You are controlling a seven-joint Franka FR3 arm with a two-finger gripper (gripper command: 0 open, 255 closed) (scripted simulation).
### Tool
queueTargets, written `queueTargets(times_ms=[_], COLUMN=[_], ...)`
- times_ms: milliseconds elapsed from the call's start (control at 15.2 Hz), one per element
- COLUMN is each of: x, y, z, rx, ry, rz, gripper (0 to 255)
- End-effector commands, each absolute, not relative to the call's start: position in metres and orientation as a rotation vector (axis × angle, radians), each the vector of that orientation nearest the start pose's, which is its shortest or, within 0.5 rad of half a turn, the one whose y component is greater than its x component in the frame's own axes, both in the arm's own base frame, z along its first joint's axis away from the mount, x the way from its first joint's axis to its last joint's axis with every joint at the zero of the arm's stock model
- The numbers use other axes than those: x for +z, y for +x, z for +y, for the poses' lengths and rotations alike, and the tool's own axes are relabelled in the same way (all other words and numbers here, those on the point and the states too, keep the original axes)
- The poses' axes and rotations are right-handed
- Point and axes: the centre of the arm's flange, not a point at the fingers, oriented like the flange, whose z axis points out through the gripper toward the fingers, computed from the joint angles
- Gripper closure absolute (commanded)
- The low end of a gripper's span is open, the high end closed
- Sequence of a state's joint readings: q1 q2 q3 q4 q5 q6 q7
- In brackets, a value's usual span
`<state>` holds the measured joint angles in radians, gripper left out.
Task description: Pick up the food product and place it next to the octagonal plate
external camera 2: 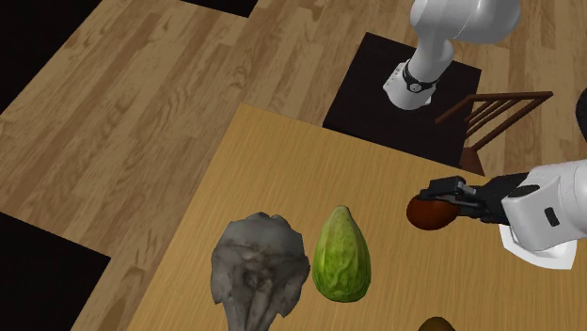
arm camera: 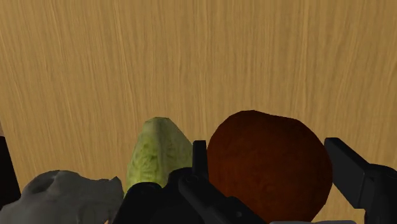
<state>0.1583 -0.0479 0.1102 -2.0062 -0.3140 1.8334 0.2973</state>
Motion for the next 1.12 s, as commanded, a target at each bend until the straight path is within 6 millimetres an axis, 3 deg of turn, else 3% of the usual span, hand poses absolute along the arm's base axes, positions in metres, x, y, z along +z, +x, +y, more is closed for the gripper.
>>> queueTargets(times_ms=[0, 594, 1056], x=[0.473, 0.474, 0.437], y=[0.514, 0.500, 0.500], z=[0.144, 0.264, 0.264], rx=[0.061, 0.061, 0.061], ry=[-3.465, -3.465, -3.465], rz=[-0.122, -0.122, -0.122], gripper=[255, 255, 255])
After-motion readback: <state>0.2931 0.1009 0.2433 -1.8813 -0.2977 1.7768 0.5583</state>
